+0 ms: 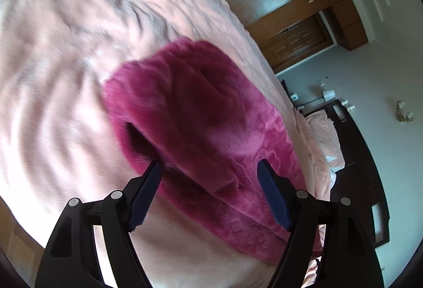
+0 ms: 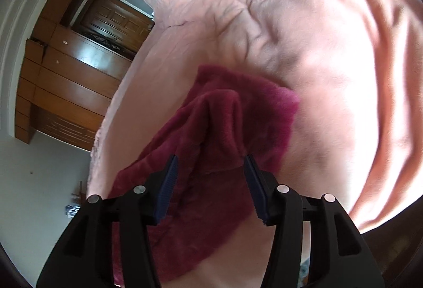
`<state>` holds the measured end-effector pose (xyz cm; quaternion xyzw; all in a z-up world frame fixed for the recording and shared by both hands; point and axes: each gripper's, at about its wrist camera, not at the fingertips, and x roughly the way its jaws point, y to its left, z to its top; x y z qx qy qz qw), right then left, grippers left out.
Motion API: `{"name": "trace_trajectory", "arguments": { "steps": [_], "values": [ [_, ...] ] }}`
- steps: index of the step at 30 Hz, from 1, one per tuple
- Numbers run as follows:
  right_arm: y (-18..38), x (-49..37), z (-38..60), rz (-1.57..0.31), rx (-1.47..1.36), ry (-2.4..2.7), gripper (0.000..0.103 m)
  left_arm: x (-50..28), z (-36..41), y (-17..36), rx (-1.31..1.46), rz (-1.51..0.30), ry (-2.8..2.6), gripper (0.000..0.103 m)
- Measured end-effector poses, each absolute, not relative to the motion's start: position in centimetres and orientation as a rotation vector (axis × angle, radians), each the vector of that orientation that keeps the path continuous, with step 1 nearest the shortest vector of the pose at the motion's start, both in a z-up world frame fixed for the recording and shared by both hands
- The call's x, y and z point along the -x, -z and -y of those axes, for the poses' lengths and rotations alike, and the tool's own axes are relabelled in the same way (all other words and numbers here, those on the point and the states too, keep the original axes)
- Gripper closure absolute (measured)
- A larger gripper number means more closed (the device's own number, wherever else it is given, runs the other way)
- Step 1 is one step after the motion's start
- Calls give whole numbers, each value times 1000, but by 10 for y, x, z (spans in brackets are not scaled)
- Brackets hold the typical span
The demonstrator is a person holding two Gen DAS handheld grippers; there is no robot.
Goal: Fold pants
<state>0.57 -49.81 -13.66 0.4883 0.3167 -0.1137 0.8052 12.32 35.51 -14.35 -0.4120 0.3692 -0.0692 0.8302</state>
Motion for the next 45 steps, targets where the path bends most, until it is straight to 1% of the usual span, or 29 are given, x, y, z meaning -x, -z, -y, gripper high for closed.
{"name": "trace_trajectory", "arguments": {
  "steps": [5,10,14,17,18,19,20,21,22,23,24,25,26,28,31,34,36,37,39,41,45],
  "values": [
    [124,-23,494,-672,-1076,188,50,-147,-341,143,860,-797,172,28],
    [127,-45,495,-765,-1074,284,50,-171,-334,152,839,-849,127,28],
    [115,-39,486,-781,-1009,315,50,-178,-328,151,836,-842,145,28],
    [113,-39,487,-766,-1013,289,50,-188,-329,159,869,-860,160,29],
    [114,-41,489,-762,-1020,296,50,-192,-329,163,902,-875,169,36],
    [117,-45,492,-758,-1030,309,50,-194,-333,166,937,-879,179,53],
    [121,-49,496,-758,-1041,312,50,-196,-334,168,954,-881,178,62],
    [126,-55,500,-761,-1054,316,50,-198,-336,169,963,-889,159,75],
    [134,-60,506,-771,-1086,332,50,-200,-338,170,975,-890,149,85],
    [138,-63,508,-775,-1105,334,50,-200,-339,170,984,-886,149,86],
    [139,-65,509,-773,-1113,336,55,-200,-339,167,978,-877,147,89],
    [135,-68,508,-763,-1074,352,75,-199,-340,163,965,-872,149,90],
    [130,-70,507,-765,-1027,372,92,-199,-339,159,947,-866,151,91],
    [109,-75,503,-732,-910,379,97,-197,-337,147,907,-847,163,92],
    [59,-80,490,-626,-710,360,98,-197,-335,126,873,-811,188,93],
    [3,-70,470,-460,-496,311,98,-193,-333,105,834,-776,204,93],
    [-9,-59,462,-416,-376,322,98,-184,-330,97,788,-761,218,93],
    [0,-55,465,-449,-372,335,98,-178,-329,98,757,-771,215,93],
    [37,-47,478,-562,-415,349,98,-168,-331,113,723,-821,205,92],
    [71,-38,483,-633,-446,358,98,-159,-331,139,719,-890,181,92],
    [136,-26,489,-767,-520,380,98,-153,-330,164,689,-953,134,92]
  ]
}}
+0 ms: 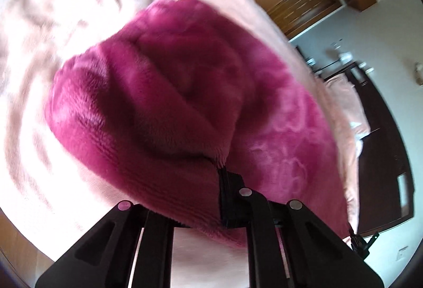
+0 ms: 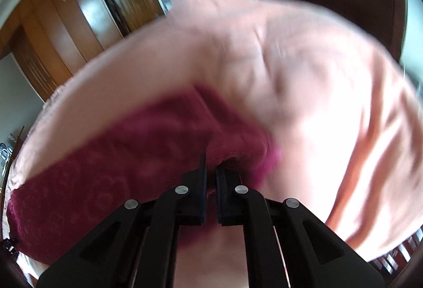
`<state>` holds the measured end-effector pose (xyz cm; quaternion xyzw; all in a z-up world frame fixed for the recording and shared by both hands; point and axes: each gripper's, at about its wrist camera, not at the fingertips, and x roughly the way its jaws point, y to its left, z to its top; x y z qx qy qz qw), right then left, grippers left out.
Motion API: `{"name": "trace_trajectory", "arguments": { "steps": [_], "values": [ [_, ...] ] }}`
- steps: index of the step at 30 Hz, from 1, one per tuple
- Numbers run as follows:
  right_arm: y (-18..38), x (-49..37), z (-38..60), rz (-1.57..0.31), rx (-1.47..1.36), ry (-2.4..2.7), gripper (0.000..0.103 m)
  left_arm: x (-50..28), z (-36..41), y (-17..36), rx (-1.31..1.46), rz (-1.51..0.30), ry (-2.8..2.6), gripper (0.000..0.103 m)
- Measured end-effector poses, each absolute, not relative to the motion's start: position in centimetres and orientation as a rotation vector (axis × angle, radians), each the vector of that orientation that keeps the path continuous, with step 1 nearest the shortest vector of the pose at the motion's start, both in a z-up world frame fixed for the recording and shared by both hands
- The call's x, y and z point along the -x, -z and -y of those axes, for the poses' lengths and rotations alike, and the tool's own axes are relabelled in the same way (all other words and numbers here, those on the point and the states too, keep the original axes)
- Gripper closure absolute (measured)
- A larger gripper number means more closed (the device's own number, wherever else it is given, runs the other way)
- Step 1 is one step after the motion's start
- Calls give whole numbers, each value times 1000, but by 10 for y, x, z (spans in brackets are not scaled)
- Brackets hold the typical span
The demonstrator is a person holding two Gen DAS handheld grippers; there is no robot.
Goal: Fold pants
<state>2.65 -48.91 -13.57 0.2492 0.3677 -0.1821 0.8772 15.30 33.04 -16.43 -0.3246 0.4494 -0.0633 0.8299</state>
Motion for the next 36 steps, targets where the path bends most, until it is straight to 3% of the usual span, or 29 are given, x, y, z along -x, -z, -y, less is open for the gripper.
{"name": "trace_trajectory", "arguments": {
  "steps": [4,7,16,19,24,26,28,33,36],
  "values": [
    [162,-29,494,-869,-552,353,96,-154,-329,164,645,-970,130,92],
    [149,-24,501,-865,-530,408,65,-156,-328,160,591,-996,117,87],
    [106,-75,503,-750,-391,421,62,-153,-313,119,494,-956,110,85],
    [116,-117,510,-760,-398,387,53,-148,-315,114,478,-956,105,85],
    [154,-171,521,-865,-440,369,57,-139,-319,112,437,-975,95,81],
    [157,-178,515,-859,-406,342,88,-136,-322,113,427,-982,91,77],
    [149,-181,505,-833,-339,383,93,-134,-324,113,406,-986,74,71],
    [117,-176,494,-720,-234,470,94,-138,-336,108,389,-971,39,71],
    [133,-191,492,-793,-186,479,94,-145,-333,104,347,-951,26,71]
  ]
}}
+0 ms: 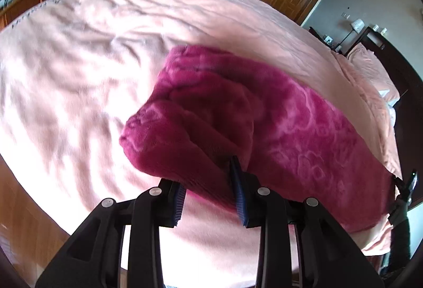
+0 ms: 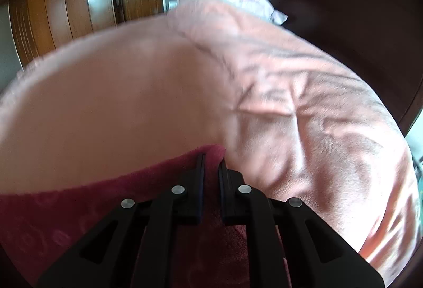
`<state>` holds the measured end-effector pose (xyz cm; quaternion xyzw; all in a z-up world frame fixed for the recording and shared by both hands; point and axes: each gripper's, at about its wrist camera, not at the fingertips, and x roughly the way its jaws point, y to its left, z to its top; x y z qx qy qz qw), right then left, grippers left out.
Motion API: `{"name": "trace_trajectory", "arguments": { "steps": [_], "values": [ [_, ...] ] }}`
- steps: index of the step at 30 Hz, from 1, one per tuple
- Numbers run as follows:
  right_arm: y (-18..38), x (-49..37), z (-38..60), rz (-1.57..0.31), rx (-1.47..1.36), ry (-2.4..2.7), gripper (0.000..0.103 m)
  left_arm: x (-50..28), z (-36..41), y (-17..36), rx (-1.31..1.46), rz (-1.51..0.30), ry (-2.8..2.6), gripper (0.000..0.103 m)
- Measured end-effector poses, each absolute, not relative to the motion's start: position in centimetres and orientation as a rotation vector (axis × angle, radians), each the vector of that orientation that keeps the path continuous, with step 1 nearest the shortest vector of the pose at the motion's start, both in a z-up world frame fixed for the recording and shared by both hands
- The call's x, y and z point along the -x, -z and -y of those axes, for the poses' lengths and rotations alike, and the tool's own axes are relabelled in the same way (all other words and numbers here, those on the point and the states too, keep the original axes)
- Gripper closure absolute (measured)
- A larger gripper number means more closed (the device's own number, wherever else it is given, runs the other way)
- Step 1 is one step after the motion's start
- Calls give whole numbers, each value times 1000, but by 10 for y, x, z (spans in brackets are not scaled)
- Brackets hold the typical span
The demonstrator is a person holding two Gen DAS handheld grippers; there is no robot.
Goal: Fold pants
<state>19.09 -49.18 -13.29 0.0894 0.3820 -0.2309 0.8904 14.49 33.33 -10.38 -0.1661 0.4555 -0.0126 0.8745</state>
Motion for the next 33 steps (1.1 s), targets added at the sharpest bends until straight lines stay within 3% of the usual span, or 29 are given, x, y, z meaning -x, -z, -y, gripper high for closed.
{"name": "trace_trajectory", "arguments": {
  "steps": [4,6,8,9,20,22,28,33],
  "values": [
    [168,-201,486,-861,-103,508,91,-153,-327,99,305,-941,37,70],
    [169,-201,483,-857,-70,532,81,-154,-330,97,298,-947,37,70],
    [163,-198,485,-847,-67,567,61,-151,-336,98,277,-956,18,70],
    [157,-193,486,-824,-75,579,60,-148,-341,98,272,-961,5,70],
    [120,-142,436,-694,-105,507,60,-129,-358,99,266,-965,-91,69],
    [128,-137,423,-715,-107,467,58,-129,-360,99,237,-970,-140,64],
    [164,-141,405,-789,-103,429,56,-123,-374,99,325,-932,-179,64],
    [168,-143,406,-800,-124,428,55,-143,-323,86,272,-865,-38,64]
  ]
}}
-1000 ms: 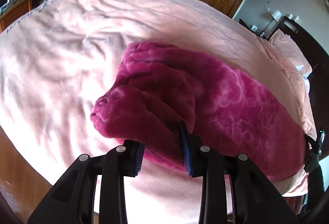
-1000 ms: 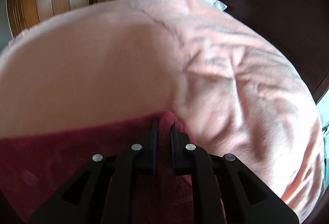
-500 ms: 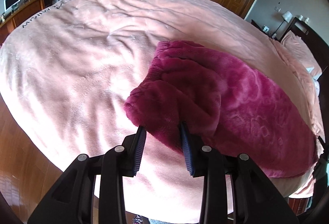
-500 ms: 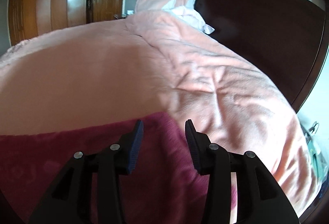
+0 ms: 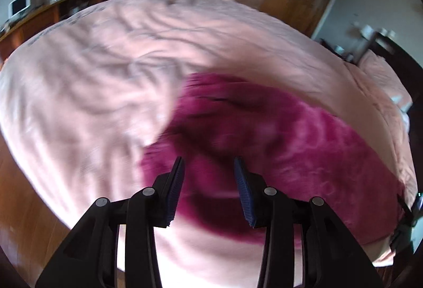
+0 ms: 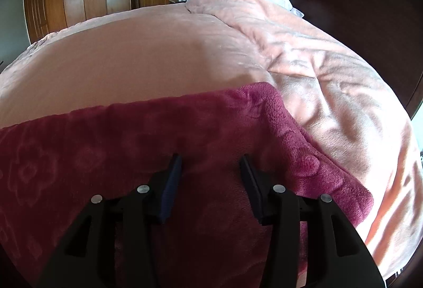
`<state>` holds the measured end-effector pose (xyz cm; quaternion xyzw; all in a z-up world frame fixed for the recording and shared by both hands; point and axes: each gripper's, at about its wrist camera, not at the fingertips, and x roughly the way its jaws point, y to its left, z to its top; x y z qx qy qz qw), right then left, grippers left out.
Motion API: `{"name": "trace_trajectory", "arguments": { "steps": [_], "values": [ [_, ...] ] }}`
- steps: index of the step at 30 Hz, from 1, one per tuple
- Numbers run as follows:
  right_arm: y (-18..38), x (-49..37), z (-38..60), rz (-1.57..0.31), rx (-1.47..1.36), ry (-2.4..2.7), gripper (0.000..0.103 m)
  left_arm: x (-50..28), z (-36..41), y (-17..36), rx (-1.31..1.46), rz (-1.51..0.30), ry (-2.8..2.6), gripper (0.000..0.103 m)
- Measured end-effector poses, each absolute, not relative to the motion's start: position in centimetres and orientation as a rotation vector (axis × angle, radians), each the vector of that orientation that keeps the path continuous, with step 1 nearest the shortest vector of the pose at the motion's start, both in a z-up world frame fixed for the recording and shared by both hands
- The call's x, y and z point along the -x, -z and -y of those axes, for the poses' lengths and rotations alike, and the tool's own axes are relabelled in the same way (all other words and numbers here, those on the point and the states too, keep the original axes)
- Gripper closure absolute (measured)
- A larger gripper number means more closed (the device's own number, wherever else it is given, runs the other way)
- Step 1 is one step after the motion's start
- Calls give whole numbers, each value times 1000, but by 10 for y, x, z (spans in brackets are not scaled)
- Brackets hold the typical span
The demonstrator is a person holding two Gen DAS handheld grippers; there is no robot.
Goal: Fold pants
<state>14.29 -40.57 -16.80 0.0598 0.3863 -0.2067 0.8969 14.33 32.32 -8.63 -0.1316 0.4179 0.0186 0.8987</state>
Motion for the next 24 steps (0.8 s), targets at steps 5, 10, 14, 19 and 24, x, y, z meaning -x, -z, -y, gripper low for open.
{"name": "trace_trajectory", "arguments": {
  "steps": [5,10,14,19,24],
  "values": [
    [160,-135,409,-779,-157,431,55,-179,-264,92,203,-867,75,63],
    [155,-126,418,-767,-177,443,54,-216,-225,114,191,-914,119,63],
    [168,-122,433,-804,-232,407,51,-233,-215,141,158,-964,89,60],
    [163,-112,440,-801,-271,347,51,-238,-206,146,121,-968,64,59],
    [135,-70,468,-722,-404,349,50,-236,-195,130,107,-961,23,57]
  ]
}}
